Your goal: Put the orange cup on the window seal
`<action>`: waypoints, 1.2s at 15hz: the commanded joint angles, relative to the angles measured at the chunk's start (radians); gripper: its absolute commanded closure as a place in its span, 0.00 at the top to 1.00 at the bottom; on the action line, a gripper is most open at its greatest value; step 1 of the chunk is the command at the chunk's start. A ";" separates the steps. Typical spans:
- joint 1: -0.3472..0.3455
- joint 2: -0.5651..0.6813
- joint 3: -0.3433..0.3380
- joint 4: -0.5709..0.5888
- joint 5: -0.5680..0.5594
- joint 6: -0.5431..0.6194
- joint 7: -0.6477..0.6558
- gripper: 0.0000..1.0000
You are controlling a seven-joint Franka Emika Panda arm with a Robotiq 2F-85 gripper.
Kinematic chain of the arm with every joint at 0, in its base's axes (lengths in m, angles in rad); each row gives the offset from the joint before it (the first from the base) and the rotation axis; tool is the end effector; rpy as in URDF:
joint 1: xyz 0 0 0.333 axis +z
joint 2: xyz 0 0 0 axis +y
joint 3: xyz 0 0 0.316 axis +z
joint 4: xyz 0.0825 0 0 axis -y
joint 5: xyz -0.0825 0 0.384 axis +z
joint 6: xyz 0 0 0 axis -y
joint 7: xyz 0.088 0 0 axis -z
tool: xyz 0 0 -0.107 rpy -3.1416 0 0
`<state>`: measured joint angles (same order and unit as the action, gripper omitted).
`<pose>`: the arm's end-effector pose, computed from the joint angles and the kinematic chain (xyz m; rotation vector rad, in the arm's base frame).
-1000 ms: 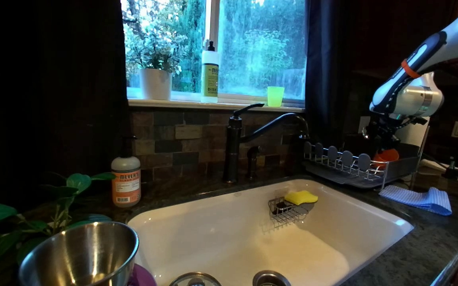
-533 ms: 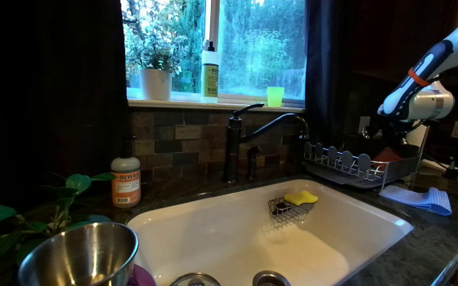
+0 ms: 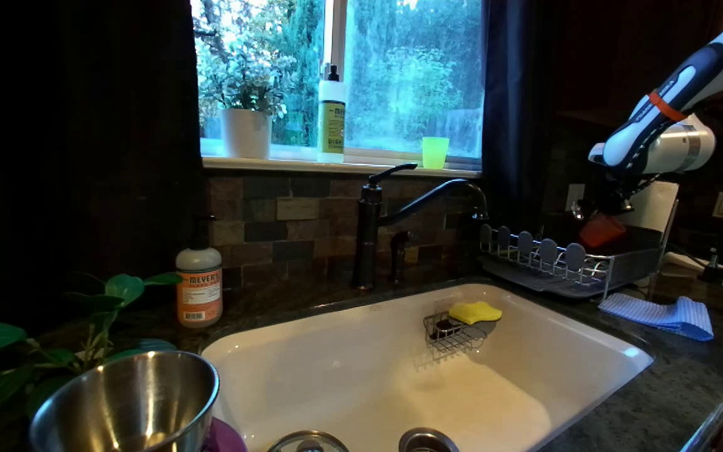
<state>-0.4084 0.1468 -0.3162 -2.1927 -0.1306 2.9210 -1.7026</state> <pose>0.4521 -0.3835 0.3882 2.1666 1.3491 0.1355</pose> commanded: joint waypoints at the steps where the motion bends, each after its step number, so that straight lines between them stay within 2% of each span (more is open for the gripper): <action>1: 0.009 -0.178 0.042 -0.116 0.017 -0.047 -0.105 0.02; 3: 0.021 -0.269 0.066 -0.164 0.043 -0.117 -0.192 0.02; 5: 0.034 -0.342 0.073 -0.197 0.012 -0.201 -0.243 0.02; 6: 0.072 -0.381 0.038 -0.208 -0.018 -0.255 -0.258 0.02; 8: 0.064 -0.438 0.032 -0.218 -0.124 -0.354 -0.288 0.02; 13: 0.105 -0.586 -0.013 -0.234 -0.167 -0.518 -0.542 0.02; 16: 0.155 -0.634 -0.009 -0.212 -0.148 -0.578 -0.668 0.02; 17: 0.127 -0.588 -0.011 -0.200 -0.150 -0.545 -0.594 0.07; 18: 0.141 -0.606 -0.009 -0.199 -0.149 -0.557 -0.617 0.07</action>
<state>-0.2814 -0.4573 -0.3128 -2.3946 -0.2711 2.3690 -2.3264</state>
